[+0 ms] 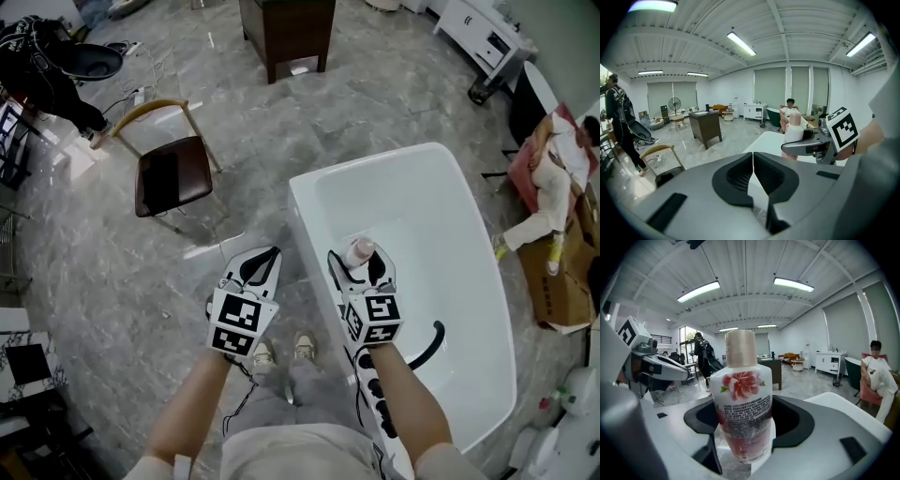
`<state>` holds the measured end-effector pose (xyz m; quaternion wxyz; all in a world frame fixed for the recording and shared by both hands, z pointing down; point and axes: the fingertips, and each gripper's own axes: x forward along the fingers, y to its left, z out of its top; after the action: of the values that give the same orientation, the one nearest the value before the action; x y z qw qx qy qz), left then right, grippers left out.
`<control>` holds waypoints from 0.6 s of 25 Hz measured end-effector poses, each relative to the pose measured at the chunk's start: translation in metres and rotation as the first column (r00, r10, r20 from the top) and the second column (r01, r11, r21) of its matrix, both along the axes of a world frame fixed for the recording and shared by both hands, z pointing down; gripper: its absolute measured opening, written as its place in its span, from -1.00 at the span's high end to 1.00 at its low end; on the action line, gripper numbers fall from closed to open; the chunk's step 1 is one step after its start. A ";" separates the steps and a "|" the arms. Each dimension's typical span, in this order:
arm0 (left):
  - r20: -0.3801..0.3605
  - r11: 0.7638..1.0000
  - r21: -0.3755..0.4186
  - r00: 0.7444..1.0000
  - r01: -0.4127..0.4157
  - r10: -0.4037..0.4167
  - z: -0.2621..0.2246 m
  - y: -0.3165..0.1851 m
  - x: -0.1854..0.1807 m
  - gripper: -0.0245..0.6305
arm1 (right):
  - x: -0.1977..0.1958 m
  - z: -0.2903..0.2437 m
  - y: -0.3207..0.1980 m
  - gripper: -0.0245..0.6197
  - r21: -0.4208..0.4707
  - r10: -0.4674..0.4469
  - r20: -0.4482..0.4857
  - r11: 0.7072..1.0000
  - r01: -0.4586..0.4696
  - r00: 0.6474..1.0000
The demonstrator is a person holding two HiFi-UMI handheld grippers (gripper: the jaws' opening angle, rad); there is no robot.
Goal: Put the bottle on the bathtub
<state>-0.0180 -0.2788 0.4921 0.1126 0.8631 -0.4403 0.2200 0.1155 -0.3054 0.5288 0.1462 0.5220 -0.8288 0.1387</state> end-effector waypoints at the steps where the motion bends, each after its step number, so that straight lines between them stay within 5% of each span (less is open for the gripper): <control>1: -0.002 1.000 -0.015 1.000 0.000 0.000 0.010 -0.002 -0.003 0.85 | -0.003 0.012 -0.001 -0.15 -0.013 0.001 -0.006 1.000 -0.001 1.000; 15: -0.005 0.992 -0.118 0.999 -0.034 0.034 0.140 -0.027 -0.011 0.85 | -0.001 0.154 -0.034 -0.15 -0.042 0.050 -0.088 0.998 -0.054 0.995</control>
<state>-0.0290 -0.3059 0.6323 0.1604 0.8627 -0.4115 0.2464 0.1140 -0.3390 0.6824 0.1898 0.5456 -0.8045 0.1382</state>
